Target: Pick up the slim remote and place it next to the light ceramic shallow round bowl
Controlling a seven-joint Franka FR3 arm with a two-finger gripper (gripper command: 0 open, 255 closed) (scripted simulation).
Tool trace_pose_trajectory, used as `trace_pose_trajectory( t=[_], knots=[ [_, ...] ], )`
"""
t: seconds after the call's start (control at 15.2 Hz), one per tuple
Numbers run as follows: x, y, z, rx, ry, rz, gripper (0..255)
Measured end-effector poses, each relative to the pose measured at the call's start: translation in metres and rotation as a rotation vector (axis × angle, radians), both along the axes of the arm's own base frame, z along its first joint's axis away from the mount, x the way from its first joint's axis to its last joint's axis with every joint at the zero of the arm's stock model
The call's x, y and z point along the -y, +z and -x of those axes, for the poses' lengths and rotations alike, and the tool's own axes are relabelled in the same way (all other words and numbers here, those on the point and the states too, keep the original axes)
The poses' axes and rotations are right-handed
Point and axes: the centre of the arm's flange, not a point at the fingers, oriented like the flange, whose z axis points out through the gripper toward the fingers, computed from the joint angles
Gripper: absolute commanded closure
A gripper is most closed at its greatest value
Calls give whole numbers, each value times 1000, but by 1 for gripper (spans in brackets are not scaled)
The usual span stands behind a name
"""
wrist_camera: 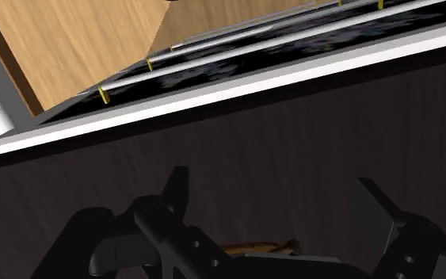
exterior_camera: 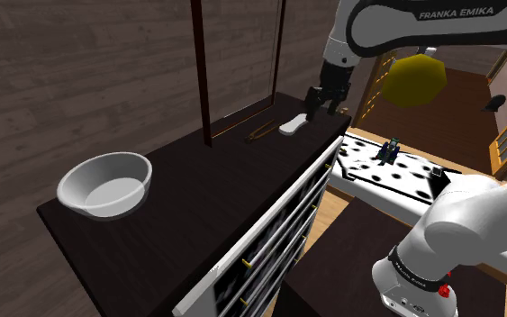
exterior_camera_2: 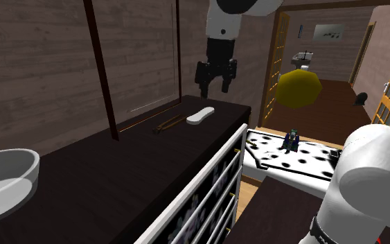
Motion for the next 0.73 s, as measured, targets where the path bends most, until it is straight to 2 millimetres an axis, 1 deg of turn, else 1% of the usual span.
trace_pose_trajectory(
  t=[0.4, 0.73],
  knots=[
    [25, -30, -71, -14, -251, -17, 0],
    [60, -56, -123, -26, -460, -31, 0]
  ],
)
